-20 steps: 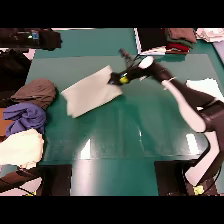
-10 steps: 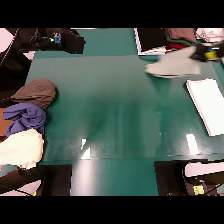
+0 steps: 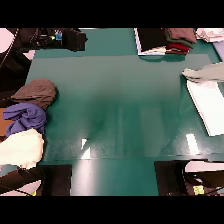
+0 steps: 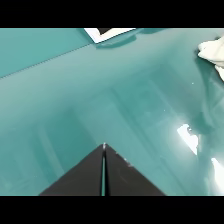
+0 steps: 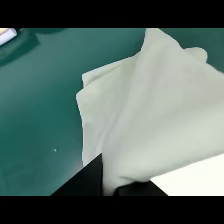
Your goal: Fold the shirts.
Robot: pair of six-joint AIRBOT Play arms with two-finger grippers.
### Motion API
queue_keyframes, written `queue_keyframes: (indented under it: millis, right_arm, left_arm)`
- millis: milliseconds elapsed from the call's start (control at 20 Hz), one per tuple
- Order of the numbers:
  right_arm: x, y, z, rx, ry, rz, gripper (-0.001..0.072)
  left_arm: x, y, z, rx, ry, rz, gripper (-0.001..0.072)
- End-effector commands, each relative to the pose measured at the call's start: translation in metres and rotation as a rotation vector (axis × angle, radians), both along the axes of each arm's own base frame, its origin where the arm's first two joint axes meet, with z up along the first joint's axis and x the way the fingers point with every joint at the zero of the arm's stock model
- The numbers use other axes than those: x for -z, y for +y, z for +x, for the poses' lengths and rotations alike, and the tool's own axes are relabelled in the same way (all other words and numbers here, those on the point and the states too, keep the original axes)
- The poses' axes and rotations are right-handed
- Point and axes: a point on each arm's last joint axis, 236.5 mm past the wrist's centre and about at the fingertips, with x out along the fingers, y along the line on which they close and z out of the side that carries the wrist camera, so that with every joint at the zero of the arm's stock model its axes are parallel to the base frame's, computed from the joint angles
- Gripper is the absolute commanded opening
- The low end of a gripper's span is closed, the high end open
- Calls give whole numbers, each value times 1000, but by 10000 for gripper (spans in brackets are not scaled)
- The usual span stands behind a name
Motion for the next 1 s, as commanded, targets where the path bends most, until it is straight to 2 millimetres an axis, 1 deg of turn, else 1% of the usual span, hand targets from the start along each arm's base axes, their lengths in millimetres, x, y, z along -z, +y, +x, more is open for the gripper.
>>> queue_keyframes:
  millis: [0, 100, 200, 250, 350, 400, 650, 800, 950]
  right_arm:
    - [-14, 2, 0, 5, -41, 7, 21]
    - [-30, 4, -5, 8, -63, -19, 21]
    - [-47, 1, -16, 25, -86, -43, 22]
    - [-53, 3, -19, 23, -93, -50, 21]
    - [-58, 7, -30, 18, -78, -50, 21]
    - [-56, 7, -35, 17, -57, -56, 21]
    - [-24, 7, -70, 9, 125, -59, 21]
    - [15, 7, -101, 38, 240, -21, 22]
    - [50, 2, -139, 92, 341, 5, 22]
  left_arm:
    - [1, 0, -1, 0, 6, -1, 23]
    - [4, 0, -2, 3, 17, 7, 24]
    - [4, 0, -2, 3, 15, 7, 24]
    - [4, 0, -2, 3, 15, 7, 24]
    - [3, 0, -2, 3, 14, 7, 24]
    - [3, 0, -2, 3, 14, 7, 24]
    - [4, 0, -2, 13, 2, 23, 25]
    - [4, 0, -2, 14, -1, 27, 24]
    - [4, 0, -2, 14, -1, 27, 24]
